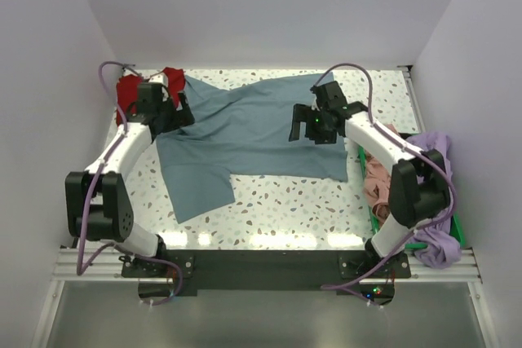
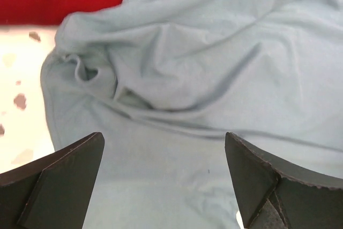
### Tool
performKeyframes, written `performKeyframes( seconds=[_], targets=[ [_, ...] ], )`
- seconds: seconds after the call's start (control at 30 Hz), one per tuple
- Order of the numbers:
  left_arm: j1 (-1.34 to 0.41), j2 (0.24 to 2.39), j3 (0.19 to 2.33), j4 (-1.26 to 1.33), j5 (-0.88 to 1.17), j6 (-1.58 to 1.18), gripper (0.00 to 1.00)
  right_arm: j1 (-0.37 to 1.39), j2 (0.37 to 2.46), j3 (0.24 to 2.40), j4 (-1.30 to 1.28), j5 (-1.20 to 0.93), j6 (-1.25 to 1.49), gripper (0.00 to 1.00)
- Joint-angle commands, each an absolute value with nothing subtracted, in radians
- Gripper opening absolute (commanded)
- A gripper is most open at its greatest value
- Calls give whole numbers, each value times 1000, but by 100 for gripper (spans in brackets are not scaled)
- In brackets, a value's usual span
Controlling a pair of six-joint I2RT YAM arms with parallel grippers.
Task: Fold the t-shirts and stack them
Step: Flatten the tshirt out
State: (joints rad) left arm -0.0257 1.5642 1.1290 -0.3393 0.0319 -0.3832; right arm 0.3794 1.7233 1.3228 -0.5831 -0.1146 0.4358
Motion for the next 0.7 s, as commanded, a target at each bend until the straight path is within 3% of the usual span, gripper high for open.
performKeyframes(
  seconds=[0.0,0.27,0.67],
  targets=[
    [-25,1471,1026,-361,51,-400,100,379,1640,1243,-592,-71,440,95],
    [-25,1385,849,-319,113,-434,100,368,1586,1114,-534,-23,407,96],
    [-2,1560,819,-221,169,-451,100,330,1701,1094,-443,-23,396,96]
  ],
)
